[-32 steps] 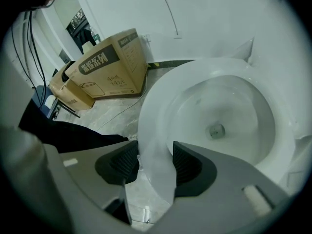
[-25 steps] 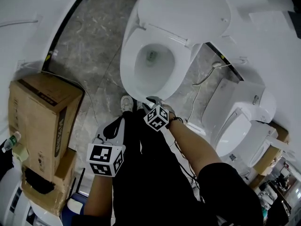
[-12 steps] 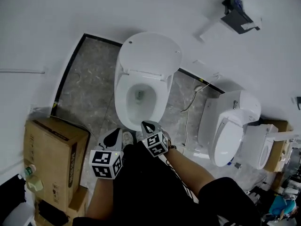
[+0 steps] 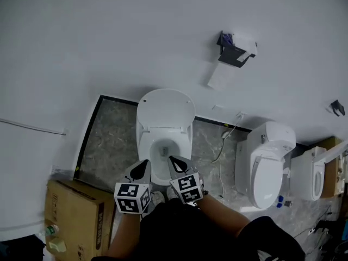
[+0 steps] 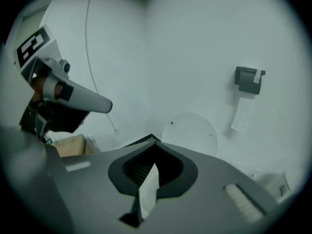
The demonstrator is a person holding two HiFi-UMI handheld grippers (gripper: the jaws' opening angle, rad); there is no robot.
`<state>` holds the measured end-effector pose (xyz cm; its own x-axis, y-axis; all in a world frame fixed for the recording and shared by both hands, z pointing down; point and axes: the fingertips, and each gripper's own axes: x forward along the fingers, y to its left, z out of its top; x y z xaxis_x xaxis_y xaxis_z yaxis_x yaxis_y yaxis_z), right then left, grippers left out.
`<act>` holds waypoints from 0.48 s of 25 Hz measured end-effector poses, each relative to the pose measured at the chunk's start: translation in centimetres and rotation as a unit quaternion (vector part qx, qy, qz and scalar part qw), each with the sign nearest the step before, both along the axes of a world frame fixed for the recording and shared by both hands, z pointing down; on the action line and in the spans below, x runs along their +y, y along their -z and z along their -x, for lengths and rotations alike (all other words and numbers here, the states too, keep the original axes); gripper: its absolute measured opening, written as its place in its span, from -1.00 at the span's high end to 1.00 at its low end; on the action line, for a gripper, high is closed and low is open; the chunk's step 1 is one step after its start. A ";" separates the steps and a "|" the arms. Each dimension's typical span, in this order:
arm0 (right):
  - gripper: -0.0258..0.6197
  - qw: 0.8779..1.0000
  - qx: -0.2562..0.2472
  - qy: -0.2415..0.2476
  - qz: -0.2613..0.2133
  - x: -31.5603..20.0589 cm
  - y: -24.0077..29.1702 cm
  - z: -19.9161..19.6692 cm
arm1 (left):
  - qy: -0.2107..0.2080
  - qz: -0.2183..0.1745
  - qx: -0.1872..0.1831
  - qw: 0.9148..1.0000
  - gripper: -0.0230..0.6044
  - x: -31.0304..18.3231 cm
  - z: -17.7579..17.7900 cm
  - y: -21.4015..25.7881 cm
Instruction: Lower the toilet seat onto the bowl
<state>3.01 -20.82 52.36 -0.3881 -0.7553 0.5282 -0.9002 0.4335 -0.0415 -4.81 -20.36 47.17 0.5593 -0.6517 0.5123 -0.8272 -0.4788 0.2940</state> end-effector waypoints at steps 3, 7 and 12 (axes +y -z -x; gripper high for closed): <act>0.90 0.999 -0.028 -0.016 -0.039 -1.3 5.3 -0.1 | -0.004 -0.032 0.001 0.999 0.90 -1.1 -0.7 3.2; 0.90 0.994 -0.060 -0.034 -0.089 -2.7 11.6 -0.7 | -0.010 -0.082 -0.002 0.997 0.90 -2.5 -1.4 7.4; 0.91 0.984 -0.089 -0.052 -0.143 -3.8 18.0 -1.5 | -0.009 -0.134 0.005 0.991 0.90 -3.6 -1.7 12.2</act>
<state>4.49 -24.65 34.38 -0.3685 -0.9035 0.2188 -0.9296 0.3568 -0.0923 -3.10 -23.98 35.00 0.5769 -0.7530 0.3164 -0.8150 -0.5562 0.1625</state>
